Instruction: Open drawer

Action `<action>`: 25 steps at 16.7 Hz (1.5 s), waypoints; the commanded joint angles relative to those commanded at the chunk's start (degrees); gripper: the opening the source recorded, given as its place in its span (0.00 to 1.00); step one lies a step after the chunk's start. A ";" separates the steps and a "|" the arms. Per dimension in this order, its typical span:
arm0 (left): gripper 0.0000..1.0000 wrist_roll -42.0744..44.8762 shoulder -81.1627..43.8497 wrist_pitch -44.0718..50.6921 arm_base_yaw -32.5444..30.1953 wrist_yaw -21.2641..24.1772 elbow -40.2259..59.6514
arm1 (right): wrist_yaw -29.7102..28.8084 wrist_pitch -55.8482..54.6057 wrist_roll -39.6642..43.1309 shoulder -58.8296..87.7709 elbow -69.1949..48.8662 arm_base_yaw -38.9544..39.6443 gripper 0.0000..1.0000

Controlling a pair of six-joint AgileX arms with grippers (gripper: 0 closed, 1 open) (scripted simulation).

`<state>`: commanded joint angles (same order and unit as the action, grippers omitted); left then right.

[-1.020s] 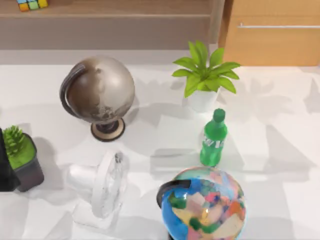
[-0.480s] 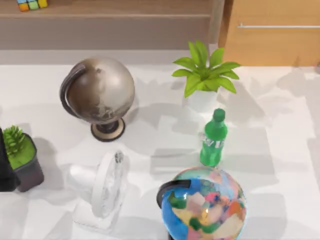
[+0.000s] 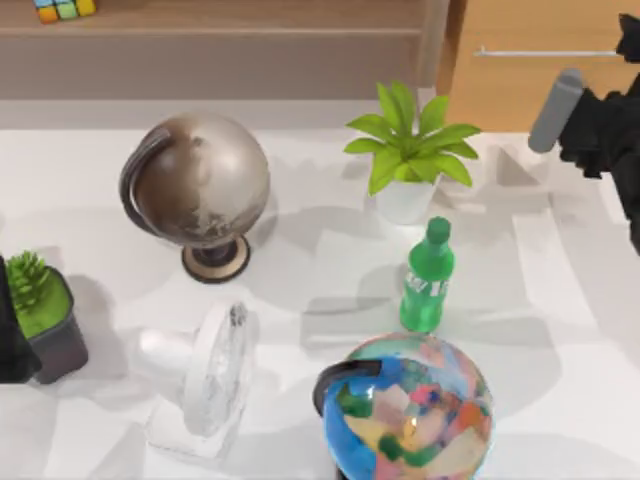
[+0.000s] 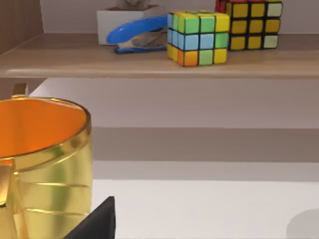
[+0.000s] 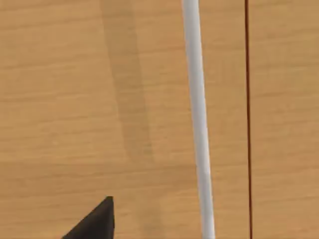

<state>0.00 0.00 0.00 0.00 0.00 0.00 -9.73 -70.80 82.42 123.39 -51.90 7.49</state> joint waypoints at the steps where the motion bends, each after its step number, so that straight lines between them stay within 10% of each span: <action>1: 1.00 0.00 0.00 0.00 0.00 0.00 0.00 | -0.89 -0.97 2.48 1.65 -0.76 0.89 1.00; 20: 1.00 0.00 0.00 0.00 0.00 0.00 0.00 | -1.74 0.94 6.88 7.39 -8.90 1.90 1.00; 25: 1.00 0.00 0.00 0.00 0.00 0.00 0.00 | -1.74 0.94 6.88 7.39 -8.90 1.90 0.62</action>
<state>0.00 0.00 0.00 0.00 0.00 0.00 -11.47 -69.85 89.29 130.78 -60.80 9.39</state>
